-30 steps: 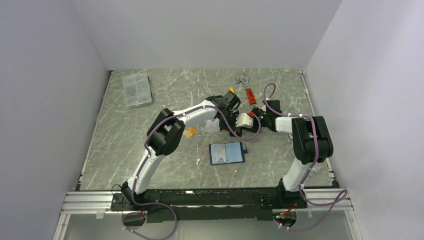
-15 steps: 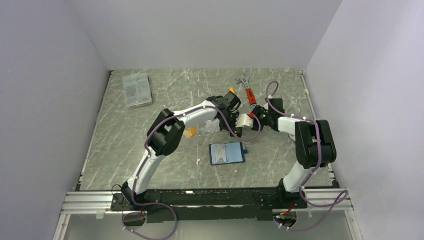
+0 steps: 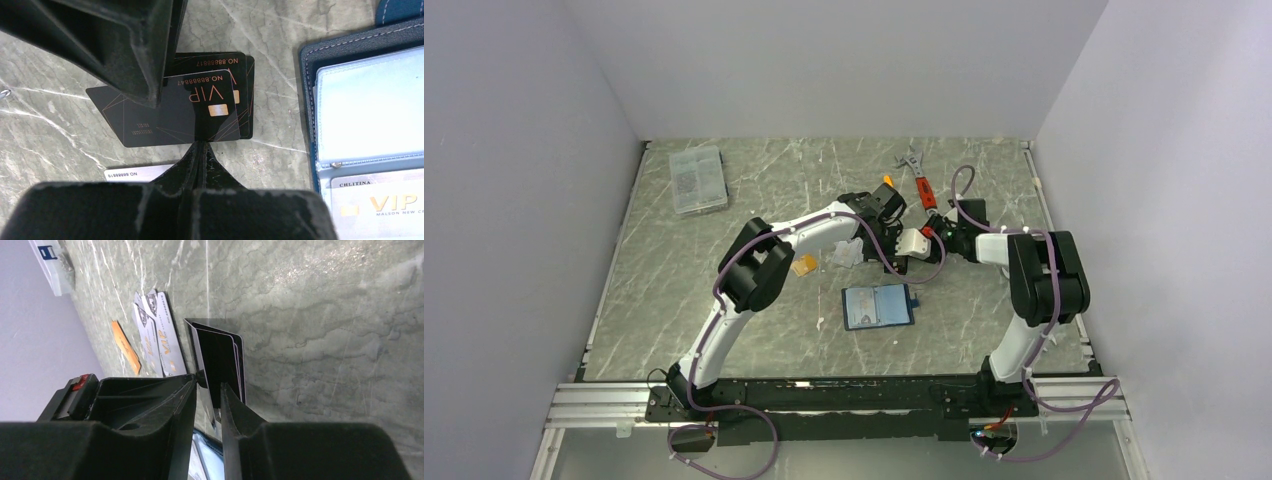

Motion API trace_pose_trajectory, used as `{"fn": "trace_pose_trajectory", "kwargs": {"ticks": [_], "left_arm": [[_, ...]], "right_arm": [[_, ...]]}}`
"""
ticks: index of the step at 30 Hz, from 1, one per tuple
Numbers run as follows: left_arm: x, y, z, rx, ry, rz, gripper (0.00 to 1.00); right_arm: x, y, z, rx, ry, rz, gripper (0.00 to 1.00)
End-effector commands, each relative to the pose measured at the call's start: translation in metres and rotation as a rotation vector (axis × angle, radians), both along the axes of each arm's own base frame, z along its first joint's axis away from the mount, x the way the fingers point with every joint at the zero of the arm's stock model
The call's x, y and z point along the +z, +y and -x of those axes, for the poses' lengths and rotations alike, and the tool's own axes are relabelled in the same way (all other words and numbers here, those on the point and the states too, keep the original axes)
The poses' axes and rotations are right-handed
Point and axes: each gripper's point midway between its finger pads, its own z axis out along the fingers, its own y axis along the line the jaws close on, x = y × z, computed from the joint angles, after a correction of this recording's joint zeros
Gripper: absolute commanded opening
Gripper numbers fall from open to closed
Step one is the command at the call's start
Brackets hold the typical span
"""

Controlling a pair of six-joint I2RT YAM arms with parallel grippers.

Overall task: Put the credit cards into the card holder
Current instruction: Pick up the credit card from the center of the board.

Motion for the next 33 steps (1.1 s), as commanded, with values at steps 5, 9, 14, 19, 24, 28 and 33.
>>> {"fn": "trace_pose_trajectory", "kwargs": {"ticks": [5,9,14,19,24,28,33], "left_arm": [[-0.02,0.015,0.012,-0.012,0.034,-0.08,0.0],[-0.018,0.012,0.012,-0.011,0.037,-0.072,0.0],[-0.005,0.006,0.014,-0.017,0.058,-0.033,0.0],[-0.002,0.004,0.014,-0.018,0.062,-0.02,0.0],[0.013,0.002,0.009,0.021,0.101,0.027,0.0],[0.061,0.013,-0.011,0.103,0.139,0.115,0.03],[0.126,0.045,-0.026,0.215,0.222,0.248,0.06]], "right_arm": [[0.003,0.008,-0.004,0.03,-0.035,-0.035,0.15],[0.005,0.014,-0.006,0.051,-0.038,-0.04,0.11],[-0.001,0.022,-0.004,0.076,-0.007,-0.018,0.07],[0.008,0.029,-0.006,0.099,-0.014,-0.025,0.08],[0.011,0.031,-0.004,0.113,-0.014,-0.009,0.0],[0.022,0.018,-0.003,0.088,-0.037,0.104,0.0],[0.047,-0.009,-0.003,0.034,-0.076,0.282,0.0]]}}
